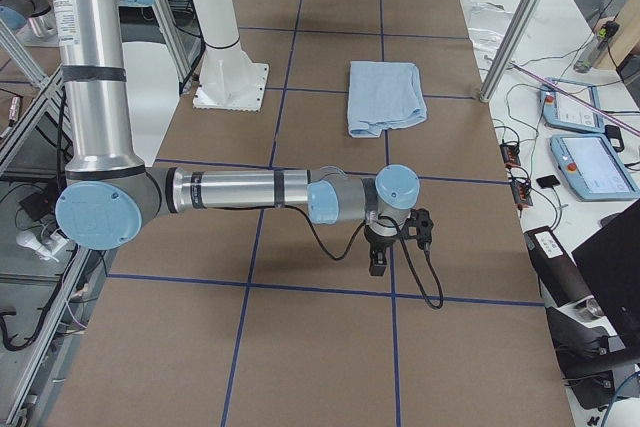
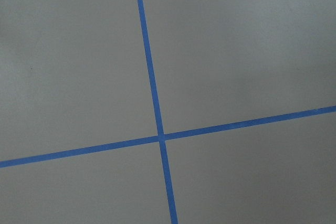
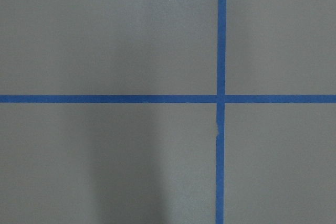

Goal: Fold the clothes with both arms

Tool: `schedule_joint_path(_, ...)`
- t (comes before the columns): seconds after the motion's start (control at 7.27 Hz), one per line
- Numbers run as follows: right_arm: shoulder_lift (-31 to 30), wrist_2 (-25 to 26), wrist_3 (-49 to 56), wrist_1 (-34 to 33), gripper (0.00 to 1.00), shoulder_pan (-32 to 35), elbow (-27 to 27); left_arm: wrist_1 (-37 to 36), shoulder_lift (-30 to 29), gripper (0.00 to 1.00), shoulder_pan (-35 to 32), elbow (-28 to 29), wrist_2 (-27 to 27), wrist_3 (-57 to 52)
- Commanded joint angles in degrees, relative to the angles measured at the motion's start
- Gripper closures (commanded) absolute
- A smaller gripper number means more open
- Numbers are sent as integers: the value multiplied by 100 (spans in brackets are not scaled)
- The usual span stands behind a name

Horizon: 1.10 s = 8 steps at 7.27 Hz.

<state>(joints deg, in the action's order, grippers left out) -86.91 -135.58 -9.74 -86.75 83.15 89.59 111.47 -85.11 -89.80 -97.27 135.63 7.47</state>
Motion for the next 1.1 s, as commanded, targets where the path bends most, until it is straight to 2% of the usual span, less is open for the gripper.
schedule_joint_path(0.0, -1, 23, -54, 0, 0, 0, -38, 6, 3, 0, -3, -20, 7, 0)
schedule_joint_path(0.28, -27, 40, -54, 262, 0, 0, -47, 6, 3, 0, -3, -11, 7, 0)
schedule_joint_path(0.96, -36, 14, -54, 281, 0, 9, -47, 15, -6, 0, 6, -20, 25, 0)
